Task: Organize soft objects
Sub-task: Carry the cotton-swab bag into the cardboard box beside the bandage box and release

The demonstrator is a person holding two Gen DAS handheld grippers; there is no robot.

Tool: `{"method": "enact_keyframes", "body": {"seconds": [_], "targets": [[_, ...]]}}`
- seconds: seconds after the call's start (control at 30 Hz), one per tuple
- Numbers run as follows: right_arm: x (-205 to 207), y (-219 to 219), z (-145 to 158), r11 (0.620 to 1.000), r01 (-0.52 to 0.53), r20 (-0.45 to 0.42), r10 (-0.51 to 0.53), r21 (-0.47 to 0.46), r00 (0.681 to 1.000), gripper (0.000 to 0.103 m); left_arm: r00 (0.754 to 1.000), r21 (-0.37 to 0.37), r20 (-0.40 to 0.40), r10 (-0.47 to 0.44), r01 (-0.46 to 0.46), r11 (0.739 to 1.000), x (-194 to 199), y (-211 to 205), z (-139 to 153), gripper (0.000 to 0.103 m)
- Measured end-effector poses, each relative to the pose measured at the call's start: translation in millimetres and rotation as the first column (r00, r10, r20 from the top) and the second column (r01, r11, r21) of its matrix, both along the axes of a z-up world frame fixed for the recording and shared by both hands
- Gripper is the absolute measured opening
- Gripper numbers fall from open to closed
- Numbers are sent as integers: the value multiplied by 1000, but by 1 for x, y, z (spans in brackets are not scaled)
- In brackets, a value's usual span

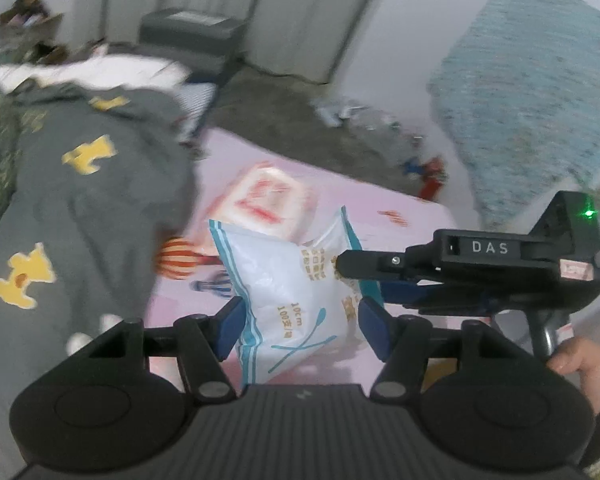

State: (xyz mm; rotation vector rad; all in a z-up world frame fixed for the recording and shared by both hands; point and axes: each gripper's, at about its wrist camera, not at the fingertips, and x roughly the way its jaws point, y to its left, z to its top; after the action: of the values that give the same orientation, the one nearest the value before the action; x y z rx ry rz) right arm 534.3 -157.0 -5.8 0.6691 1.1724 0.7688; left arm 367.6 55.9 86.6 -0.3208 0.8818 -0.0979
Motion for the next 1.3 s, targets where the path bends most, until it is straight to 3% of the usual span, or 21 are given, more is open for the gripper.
{"method": "enact_keyframes", "body": {"seconds": [0.23,0.5,0.67,0.8,0.87,1.0,1.17,1.3], "targets": [[-84,-132,41,994,113,41,-114,5,993,50,982,-47,47,-181,183,982,-43,-108,27,63],[-158,-280,28,950,302,-10,-304,-82,953,51,924,-73,-24,-382,380,922,-59,-240,-7,63],[-157,-331,6,917,372,-30,-380,-145,924,51,899,-105,-117,-423,412,905,-54,-289,-46,63],[-128,-340,-10,899,391,31,-393,-199,919,51,871,-117,-197,-451,436,892,-51,-320,-79,63],[-118,-338,-14,876,413,99,-401,-248,911,51,854,-125,-226,-469,452,883,-53,-331,-91,63],[-112,-334,-20,851,428,178,-390,-305,903,51,845,-131,-247,-475,457,880,-59,-327,-100,63],[-144,-345,-4,851,442,200,-398,-283,895,51,876,-108,-202,-439,425,899,-60,-303,-88,64],[-177,-358,-1,856,439,110,-425,-274,898,54,901,-107,-157,-404,391,914,-65,-270,-71,65]]}}
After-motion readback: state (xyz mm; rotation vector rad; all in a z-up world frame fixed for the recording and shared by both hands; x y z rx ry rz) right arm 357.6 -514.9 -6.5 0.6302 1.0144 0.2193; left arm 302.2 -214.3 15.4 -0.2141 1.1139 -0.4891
